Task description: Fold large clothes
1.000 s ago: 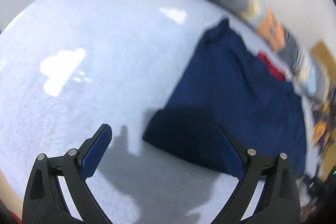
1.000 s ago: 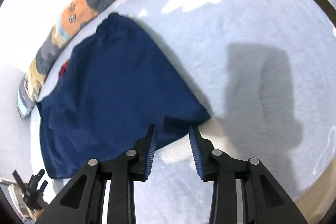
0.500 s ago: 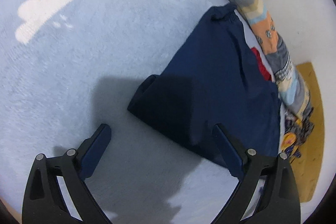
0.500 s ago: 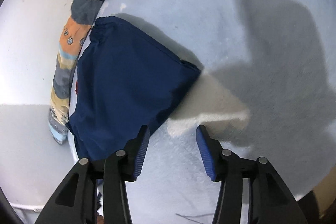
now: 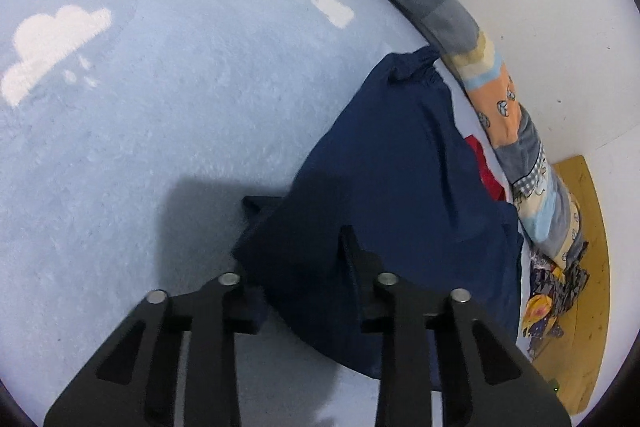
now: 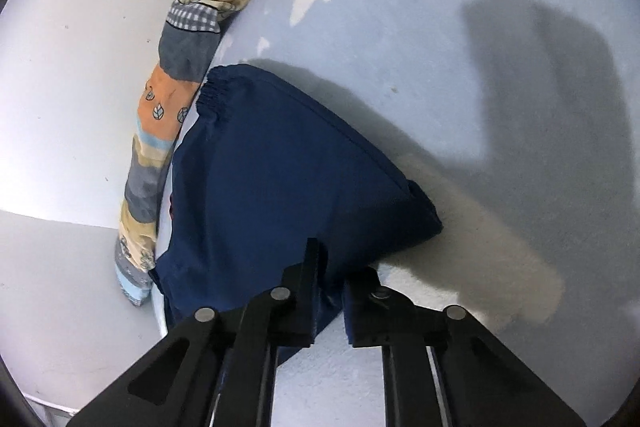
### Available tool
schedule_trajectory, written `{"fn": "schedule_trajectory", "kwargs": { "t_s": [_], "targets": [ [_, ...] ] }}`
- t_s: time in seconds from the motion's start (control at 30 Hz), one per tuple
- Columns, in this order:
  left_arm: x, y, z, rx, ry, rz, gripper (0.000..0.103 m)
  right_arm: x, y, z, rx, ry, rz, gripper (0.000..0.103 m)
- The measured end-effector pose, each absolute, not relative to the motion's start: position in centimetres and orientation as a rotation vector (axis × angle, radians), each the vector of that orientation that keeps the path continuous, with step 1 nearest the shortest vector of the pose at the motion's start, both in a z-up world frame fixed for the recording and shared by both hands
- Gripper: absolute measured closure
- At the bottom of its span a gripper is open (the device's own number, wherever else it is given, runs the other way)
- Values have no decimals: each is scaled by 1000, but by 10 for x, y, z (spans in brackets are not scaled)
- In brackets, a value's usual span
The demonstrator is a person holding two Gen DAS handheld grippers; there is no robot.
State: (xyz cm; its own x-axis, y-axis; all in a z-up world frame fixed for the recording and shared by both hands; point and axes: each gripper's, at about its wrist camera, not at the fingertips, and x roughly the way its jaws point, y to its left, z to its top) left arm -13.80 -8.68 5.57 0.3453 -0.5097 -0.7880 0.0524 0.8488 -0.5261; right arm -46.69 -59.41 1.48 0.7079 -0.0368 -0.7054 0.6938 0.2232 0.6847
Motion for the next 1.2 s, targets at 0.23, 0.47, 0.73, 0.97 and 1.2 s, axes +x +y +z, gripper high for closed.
{"fn": "schedule_trajectory", "kwargs": {
  "t_s": [0.23, 0.47, 0.73, 0.97, 1.2],
  "targets": [
    [-170, -90, 89, -293, 1103, -418, 97, -471, -580, 53, 1080, 581, -562, 100],
    [-206, -86, 101, -224, 1103, -464, 98, -500, -586, 75, 960, 548, -616, 101],
    [-203, -73, 118, -174, 1001, -340, 85, -532, -619, 55, 1150, 522, -585, 87],
    [-211, -123, 114, -93, 981, -479, 53, -526, -626, 15, 1376, 548, -523, 63],
    [-224, -184, 104, 21, 1007, -609, 53, -495, -622, -3, 1402, 578, -491, 63]
  ]
}}
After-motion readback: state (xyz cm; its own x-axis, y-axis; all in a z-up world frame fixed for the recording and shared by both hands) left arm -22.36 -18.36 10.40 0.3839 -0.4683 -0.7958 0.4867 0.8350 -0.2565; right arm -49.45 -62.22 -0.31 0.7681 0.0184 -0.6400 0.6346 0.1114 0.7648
